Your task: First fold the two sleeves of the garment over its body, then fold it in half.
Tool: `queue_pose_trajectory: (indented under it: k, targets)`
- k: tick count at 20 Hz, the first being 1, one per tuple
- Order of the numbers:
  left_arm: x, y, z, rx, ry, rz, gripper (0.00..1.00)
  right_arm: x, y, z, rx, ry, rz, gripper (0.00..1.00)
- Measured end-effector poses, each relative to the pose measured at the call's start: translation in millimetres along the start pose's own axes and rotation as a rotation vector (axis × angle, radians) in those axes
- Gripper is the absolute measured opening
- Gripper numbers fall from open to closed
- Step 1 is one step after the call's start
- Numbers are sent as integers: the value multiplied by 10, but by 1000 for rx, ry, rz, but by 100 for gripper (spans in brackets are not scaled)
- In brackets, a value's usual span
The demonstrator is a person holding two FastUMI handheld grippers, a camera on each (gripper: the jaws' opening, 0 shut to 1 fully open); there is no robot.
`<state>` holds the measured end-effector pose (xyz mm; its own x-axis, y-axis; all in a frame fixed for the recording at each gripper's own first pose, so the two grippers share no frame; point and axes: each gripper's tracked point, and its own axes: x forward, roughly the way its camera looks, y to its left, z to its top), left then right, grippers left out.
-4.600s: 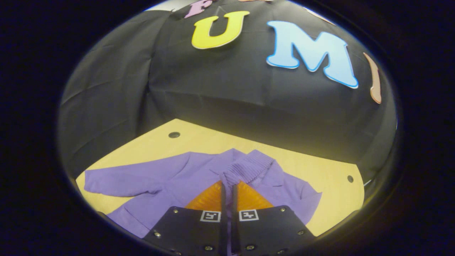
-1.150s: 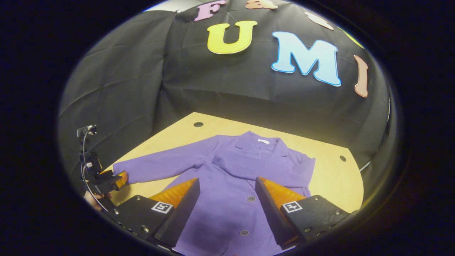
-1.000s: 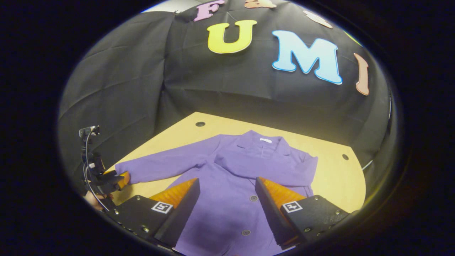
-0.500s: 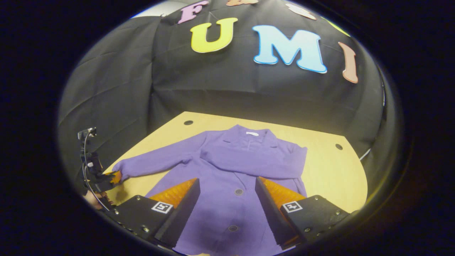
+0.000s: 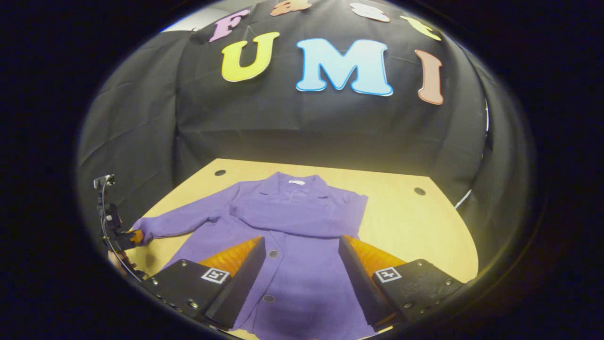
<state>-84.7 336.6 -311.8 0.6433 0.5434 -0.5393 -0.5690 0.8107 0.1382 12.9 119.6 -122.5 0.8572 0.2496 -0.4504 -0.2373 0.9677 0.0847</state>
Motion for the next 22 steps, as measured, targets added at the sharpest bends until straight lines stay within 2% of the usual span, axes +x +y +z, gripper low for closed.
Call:
queue_pose_trajectory:
  k: [4,11,18,22]
  targets:
    - [-130,-410,524,54,-95,-55,8,-30,-221,-76,24,12,-25,96]
    - [-284,-1567,1081,136,-199,-228,8,-112,-588,-158,93,8,-84,96]
    - [-540,-2770,1214,233,-244,-415,9,-304,-1054,-358,182,25,-175,96]
    - [-728,-3306,1201,271,-255,-501,8,-426,-1277,-465,201,30,-226,96]
